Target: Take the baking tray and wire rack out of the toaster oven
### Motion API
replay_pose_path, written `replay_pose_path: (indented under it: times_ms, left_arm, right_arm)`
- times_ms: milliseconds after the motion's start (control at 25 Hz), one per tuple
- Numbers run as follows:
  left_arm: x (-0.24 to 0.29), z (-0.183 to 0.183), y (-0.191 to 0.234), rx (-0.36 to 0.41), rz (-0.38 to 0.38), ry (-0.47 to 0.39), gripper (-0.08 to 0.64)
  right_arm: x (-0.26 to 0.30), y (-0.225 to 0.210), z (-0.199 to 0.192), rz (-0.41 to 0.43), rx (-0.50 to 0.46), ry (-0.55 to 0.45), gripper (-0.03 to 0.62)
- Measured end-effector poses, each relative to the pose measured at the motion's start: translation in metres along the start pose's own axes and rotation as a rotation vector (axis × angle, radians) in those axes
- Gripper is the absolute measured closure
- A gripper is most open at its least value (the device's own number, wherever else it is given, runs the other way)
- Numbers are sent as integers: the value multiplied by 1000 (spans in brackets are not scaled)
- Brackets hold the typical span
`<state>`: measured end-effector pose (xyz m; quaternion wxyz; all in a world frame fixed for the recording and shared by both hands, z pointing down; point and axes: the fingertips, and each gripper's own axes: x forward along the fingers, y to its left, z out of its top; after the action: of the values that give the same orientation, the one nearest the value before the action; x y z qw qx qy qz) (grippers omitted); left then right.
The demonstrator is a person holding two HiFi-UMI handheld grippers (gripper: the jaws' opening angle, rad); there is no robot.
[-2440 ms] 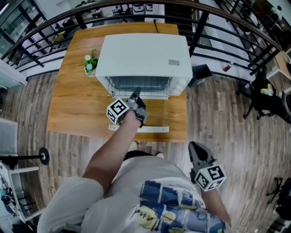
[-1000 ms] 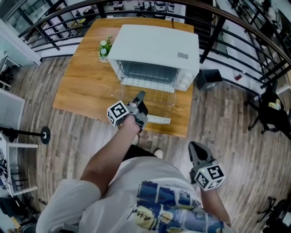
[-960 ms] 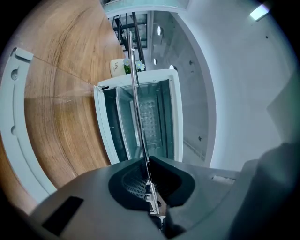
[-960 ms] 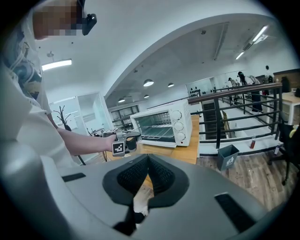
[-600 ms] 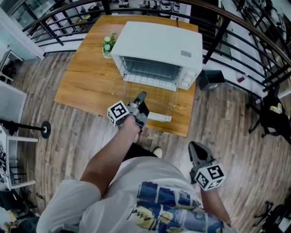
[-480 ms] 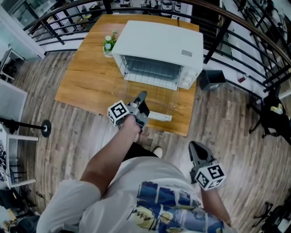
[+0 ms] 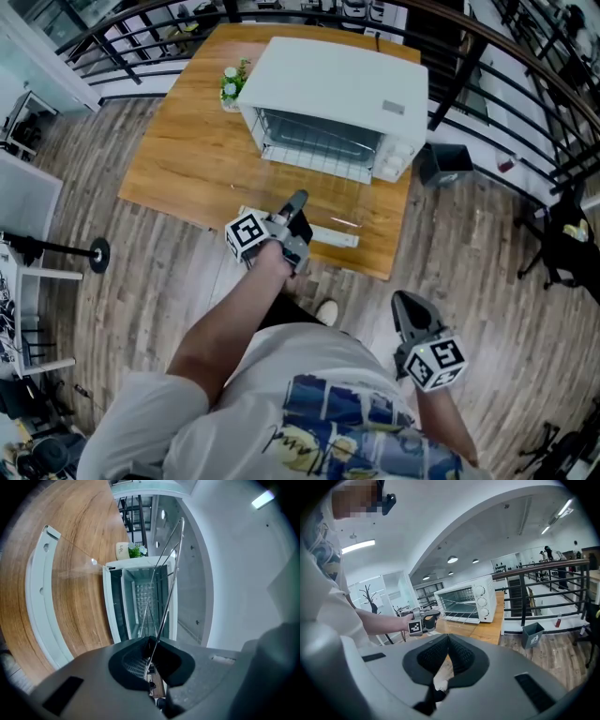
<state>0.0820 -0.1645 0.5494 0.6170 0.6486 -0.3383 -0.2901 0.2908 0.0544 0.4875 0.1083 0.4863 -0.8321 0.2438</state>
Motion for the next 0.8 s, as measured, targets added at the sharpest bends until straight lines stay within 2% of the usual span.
replay_pose_path:
  times_ms: [440,800]
  left_arm:
    - [-21,4,-5,-17,-19,22,558]
    - [-64,44,-2,-24,-7,49,558]
  right_arm:
    - [21,14,10,20,-19,15,591]
    - [71,62,26,60,-47,31,591]
